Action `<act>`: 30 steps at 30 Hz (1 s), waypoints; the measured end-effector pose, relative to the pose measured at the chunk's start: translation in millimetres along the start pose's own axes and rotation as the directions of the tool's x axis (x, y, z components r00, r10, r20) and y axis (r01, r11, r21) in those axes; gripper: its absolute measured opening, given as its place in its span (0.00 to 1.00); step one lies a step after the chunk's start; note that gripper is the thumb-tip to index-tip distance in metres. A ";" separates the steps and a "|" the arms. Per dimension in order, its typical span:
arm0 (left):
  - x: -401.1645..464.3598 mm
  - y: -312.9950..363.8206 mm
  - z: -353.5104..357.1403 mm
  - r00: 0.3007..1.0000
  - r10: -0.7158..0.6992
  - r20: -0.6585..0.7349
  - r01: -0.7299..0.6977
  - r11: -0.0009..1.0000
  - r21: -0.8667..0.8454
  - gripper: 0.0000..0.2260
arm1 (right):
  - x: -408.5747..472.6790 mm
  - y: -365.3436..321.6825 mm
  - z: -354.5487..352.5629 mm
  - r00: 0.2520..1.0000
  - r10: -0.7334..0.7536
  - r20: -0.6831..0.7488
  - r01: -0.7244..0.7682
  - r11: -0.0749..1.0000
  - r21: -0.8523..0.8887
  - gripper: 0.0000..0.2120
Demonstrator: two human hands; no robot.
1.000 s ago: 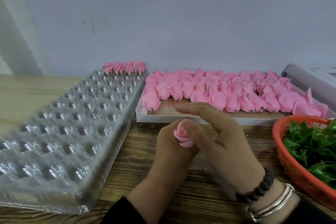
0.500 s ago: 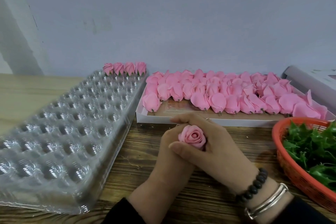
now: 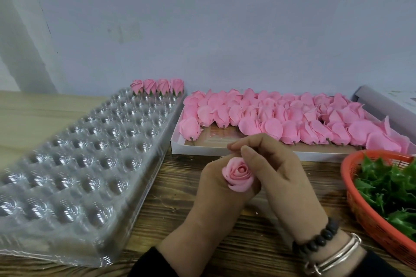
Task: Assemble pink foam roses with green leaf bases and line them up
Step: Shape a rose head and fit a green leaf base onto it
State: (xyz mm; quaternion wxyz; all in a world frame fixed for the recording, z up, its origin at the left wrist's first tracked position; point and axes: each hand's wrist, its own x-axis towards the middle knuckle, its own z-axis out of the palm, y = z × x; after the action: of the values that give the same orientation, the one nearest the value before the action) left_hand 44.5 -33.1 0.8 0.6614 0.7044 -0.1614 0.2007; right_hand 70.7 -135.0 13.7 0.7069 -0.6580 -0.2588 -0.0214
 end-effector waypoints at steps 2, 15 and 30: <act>-0.1 0.1 -0.2 1.000 -0.001 -0.007 0.001 0.999 0.044 0.13 | 0.1 3.2 1.8 1.000 0.014 -0.006 -0.014 1.000 -0.018 0.10; -2.7 -4.4 10.9 0.998 -0.064 -0.026 0.067 0.980 0.186 0.15 | -5.4 1.8 10.4 0.984 -0.173 0.037 0.165 0.824 -0.543 0.21; -1.5 4.1 1.0 0.967 -0.221 0.126 0.194 0.961 0.199 0.18 | 1.3 -3.2 -8.7 0.940 0.176 0.291 -0.053 0.921 -0.387 0.28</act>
State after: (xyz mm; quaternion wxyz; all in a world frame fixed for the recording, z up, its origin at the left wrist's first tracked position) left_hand 41.2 -34.5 3.5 0.5969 0.7886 -0.1154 0.0916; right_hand 73.5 -143.2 17.2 0.5172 -0.7891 -0.3219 0.0788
